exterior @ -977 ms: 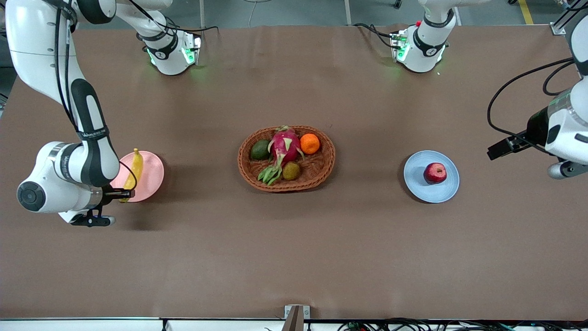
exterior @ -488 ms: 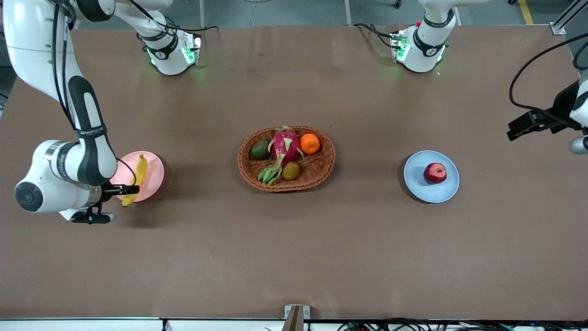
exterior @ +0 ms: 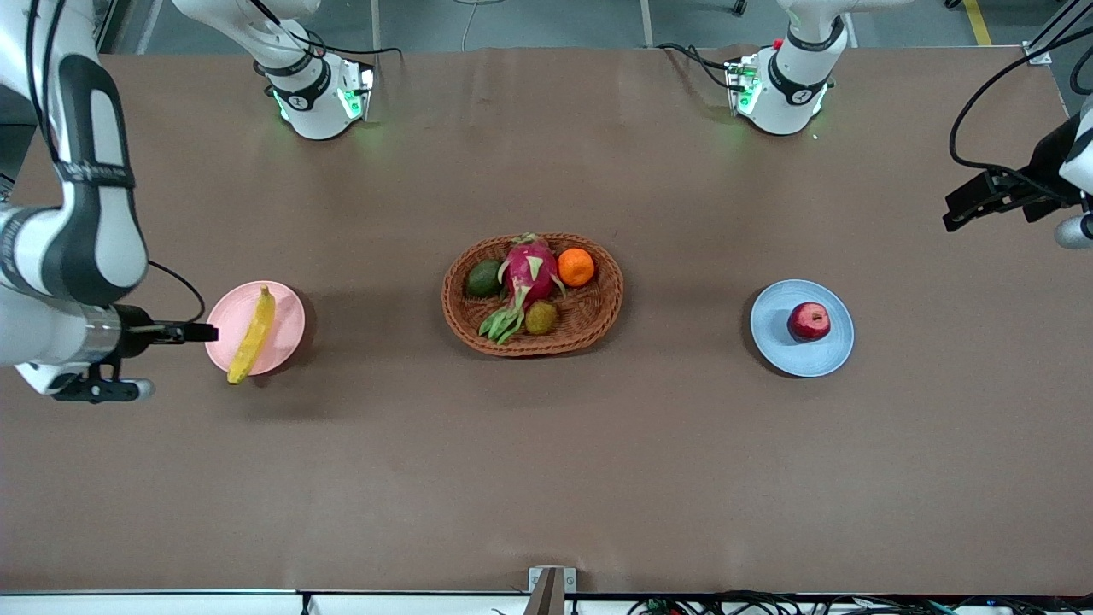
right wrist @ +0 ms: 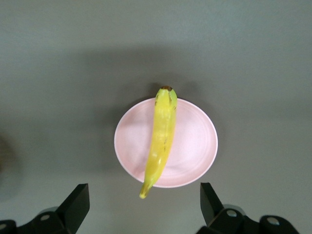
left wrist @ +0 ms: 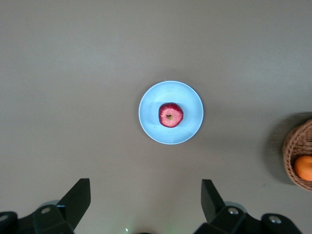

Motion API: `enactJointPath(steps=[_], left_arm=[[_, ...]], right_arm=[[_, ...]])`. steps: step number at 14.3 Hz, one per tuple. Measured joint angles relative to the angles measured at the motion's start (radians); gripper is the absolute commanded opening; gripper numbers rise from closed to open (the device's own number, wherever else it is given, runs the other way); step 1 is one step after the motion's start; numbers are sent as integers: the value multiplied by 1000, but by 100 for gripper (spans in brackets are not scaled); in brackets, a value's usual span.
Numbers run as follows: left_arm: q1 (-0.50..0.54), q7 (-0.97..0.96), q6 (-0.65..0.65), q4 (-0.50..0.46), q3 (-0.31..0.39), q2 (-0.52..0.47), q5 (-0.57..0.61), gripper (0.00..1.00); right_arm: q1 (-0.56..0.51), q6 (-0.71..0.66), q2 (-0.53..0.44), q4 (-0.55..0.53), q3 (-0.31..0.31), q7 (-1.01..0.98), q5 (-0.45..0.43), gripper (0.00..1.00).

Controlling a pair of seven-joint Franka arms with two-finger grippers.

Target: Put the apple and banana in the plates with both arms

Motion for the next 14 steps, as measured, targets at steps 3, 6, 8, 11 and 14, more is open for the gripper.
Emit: enactJointPath(steps=[3,6,8,11,14], left_arm=[[-11,0,0,-27,6,-30,-11,100],[-13,0,6,-34,6,-32,-16,100],[-13,0,9,-38,6,-32,-26,100],[-13,0,10,-40,6,-32,-29,100],[-13,0,10,-40,6,-32,-29,100]], right_arm=[[0,-103,-72,64,0,38,0,100],[0,-190,-122,137,1,71,0,100],[1,-209,-134,187,1,72,0,100],[1,-211,-136,264,2,72,-7,100],[-1,-204,-138,301,0,72,-13,100]])
